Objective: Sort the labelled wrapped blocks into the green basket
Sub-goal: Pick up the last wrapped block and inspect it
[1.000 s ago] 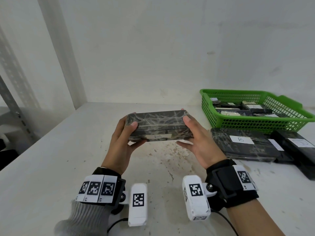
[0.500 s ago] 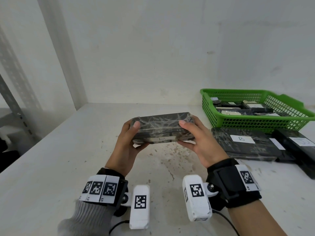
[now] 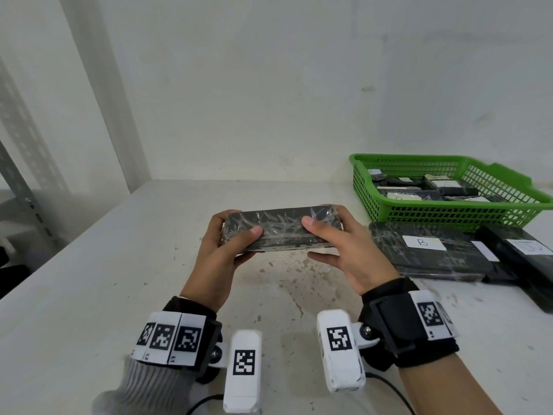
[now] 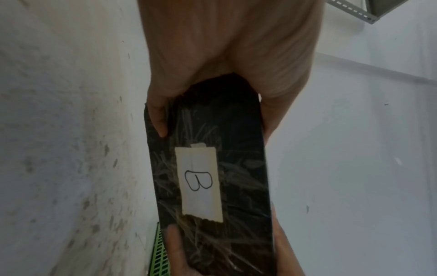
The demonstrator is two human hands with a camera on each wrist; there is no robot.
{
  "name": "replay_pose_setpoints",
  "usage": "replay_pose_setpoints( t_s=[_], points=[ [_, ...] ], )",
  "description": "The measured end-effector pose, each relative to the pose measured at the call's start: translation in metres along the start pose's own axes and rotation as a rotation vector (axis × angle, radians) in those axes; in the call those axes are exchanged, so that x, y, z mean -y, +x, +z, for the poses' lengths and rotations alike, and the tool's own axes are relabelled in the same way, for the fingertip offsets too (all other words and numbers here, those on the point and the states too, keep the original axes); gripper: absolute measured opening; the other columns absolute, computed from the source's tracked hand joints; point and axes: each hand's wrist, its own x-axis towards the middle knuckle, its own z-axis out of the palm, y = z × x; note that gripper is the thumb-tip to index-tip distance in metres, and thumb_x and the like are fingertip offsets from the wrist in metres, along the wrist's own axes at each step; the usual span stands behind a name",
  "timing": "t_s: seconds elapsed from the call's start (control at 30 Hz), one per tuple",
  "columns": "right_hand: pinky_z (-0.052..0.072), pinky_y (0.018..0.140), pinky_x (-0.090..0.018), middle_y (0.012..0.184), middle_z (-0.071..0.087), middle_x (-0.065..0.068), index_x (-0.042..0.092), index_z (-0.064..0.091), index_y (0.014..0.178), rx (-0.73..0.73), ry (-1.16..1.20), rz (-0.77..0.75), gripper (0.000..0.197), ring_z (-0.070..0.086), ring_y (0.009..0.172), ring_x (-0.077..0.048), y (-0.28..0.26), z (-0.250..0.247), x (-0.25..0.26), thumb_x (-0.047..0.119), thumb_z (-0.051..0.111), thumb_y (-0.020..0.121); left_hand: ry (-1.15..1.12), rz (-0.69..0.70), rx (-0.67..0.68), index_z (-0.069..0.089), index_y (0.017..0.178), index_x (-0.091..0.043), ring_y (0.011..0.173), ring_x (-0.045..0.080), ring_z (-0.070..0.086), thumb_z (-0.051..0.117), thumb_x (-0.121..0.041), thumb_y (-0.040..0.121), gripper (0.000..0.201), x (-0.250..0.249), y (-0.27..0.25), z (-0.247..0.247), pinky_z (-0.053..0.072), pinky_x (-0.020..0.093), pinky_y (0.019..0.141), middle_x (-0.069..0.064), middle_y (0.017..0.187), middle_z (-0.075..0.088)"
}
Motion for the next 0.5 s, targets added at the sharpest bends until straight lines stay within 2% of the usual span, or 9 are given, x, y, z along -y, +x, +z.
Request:
replay_pose_setpoints(
  t_s=[0.07,0.13,0.2,0.3,0.37,0.43,0.5],
  points=[
    [0.047,0.1,-0.047,0.112,0.066,0.012,0.033,0.057,0.111,0.02,-0.022,0.006,0.039,0.059,0.106,-0.003,-0.0015,0.0004,0.0016,0.047,0.071,0.077,-0.004,0.021,-0.016,0.055,0.114,-0.018,0.084,0.014,0.07,0.071,-0.017,0.073,0.045,-0.0001,0.0002,-0.0001,0.052,0.038,0.091,0.001,0.095,0.071],
    [0.044,0.101,-0.048,0.118,0.057,0.017,0.037,0.056,0.108,0.038,0.002,0.028,0.047,0.051,0.111,-0.003,-0.0026,0.0012,0.0038,0.063,0.06,0.069,0.011,0.042,-0.015,0.055,0.115,-0.018,0.082,0.013,0.07,0.072,-0.011,0.079,0.04,-0.0005,-0.0001,-0.0008,0.051,0.039,0.093,0.001,0.092,0.071],
    [0.045,0.101,-0.049,0.116,0.058,0.013,0.031,0.058,0.105,0.014,0.006,0.034,0.045,0.052,0.114,-0.009,0.0,-0.0007,0.0037,0.063,0.058,0.074,0.009,0.045,-0.003,0.054,0.116,-0.018,0.085,0.013,0.07,0.071,-0.016,0.079,0.041,-0.0014,-0.0009,-0.0003,0.051,0.039,0.094,-0.001,0.09,0.072],
    [0.048,0.1,-0.048,0.101,0.059,0.009,0.025,0.058,0.1,-0.021,-0.008,0.032,0.023,0.056,0.103,-0.01,0.0033,-0.0022,0.0019,0.046,0.059,0.09,-0.079,-0.031,0.003,0.054,0.106,-0.014,0.098,0.018,0.067,0.069,-0.039,0.076,0.042,-0.0016,-0.0015,0.0009,0.052,0.041,0.095,0.002,0.098,0.068],
    [0.05,0.098,-0.046,0.097,0.059,0.011,0.024,0.059,0.1,-0.011,-0.005,0.03,0.019,0.056,0.102,-0.01,0.003,-0.001,0.0013,0.041,0.059,0.091,-0.113,-0.061,-0.04,0.054,0.097,-0.013,0.101,0.022,0.064,0.064,-0.037,0.088,0.028,-0.0019,-0.0001,0.0007,0.052,0.043,0.095,0.003,0.1,0.064],
    [0.049,0.098,-0.047,0.103,0.061,0.014,0.025,0.061,0.104,-0.013,0.0,0.018,0.03,0.056,0.106,-0.008,0.0018,-0.0002,0.0015,0.048,0.061,0.085,-0.062,-0.048,-0.078,0.055,0.096,-0.015,0.095,0.019,0.062,0.056,-0.027,0.097,0.012,-0.0013,0.0011,0.0007,0.053,0.045,0.095,0.002,0.098,0.062],
    [0.048,0.098,-0.048,0.114,0.06,0.018,0.027,0.061,0.11,-0.006,-0.013,0.011,0.054,0.053,0.11,-0.001,0.0017,-0.0003,0.0015,0.063,0.061,0.071,-0.03,-0.036,-0.086,0.055,0.098,-0.015,0.092,0.016,0.063,0.052,-0.024,0.098,0.009,-0.0006,0.002,0.0018,0.054,0.044,0.093,0.004,0.1,0.062]
  ],
)
